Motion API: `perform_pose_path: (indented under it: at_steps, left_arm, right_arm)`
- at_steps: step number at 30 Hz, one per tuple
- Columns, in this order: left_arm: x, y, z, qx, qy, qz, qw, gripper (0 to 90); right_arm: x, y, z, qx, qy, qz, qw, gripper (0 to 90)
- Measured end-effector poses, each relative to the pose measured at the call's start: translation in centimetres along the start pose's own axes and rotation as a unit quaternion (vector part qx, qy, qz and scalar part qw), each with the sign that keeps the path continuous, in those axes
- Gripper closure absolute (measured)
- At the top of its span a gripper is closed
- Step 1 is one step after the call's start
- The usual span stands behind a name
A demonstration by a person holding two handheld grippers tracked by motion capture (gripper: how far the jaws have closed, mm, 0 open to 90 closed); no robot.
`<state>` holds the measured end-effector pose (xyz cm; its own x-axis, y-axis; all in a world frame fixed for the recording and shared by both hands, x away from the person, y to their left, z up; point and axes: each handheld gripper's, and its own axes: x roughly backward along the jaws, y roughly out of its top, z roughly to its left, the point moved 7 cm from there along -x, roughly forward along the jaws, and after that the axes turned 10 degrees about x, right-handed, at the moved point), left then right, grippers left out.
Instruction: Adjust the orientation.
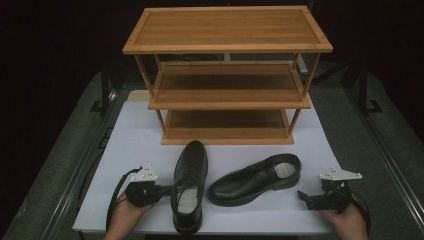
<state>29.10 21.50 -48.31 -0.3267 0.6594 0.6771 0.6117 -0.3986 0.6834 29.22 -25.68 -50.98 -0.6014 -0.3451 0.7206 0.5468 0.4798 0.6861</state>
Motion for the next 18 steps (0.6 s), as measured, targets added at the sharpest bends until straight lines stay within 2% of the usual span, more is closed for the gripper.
perform_pose_path:
  at_steps: [3,5,7,9,13,17,18]
  left_arm:
    - [0.2,-0.1,0.2,-0.007,0.006,0.000,1.0000,90.0]
    - [0.5,-0.3,0.8,-0.010,0.023,0.006,0.9997,81.1]
    - [1.0,-0.5,1.4,-0.003,0.029,0.003,0.9996,75.2]
    - [1.7,-0.6,2.3,0.001,0.048,-0.003,0.9988,63.9]
    - [3.0,-1.3,3.9,0.023,0.064,-0.009,0.9976,41.3]
    - [3.8,-2.4,5.2,0.031,0.102,0.002,0.9943,16.4]
    - [4.2,-2.9,5.6,0.036,0.110,0.006,0.9933,13.0]
  right_arm:
    - [0.0,0.0,0.0,-0.001,0.000,0.000,1.0000,0.0]
    - [0.0,0.0,0.0,-0.001,0.000,0.001,1.0000,0.0]
    - [0.0,0.0,0.0,-0.001,0.001,0.001,1.0000,0.0]
    - [0.0,0.0,0.0,-0.001,0.000,0.000,1.0000,0.0]
    - [0.0,0.0,0.0,-0.001,0.000,0.000,1.0000,0.0]
    - [0.0,0.0,0.0,-0.001,0.000,0.001,1.0000,0.0]
    - [0.0,0.0,0.0,-0.001,0.000,0.001,1.0000,0.0]
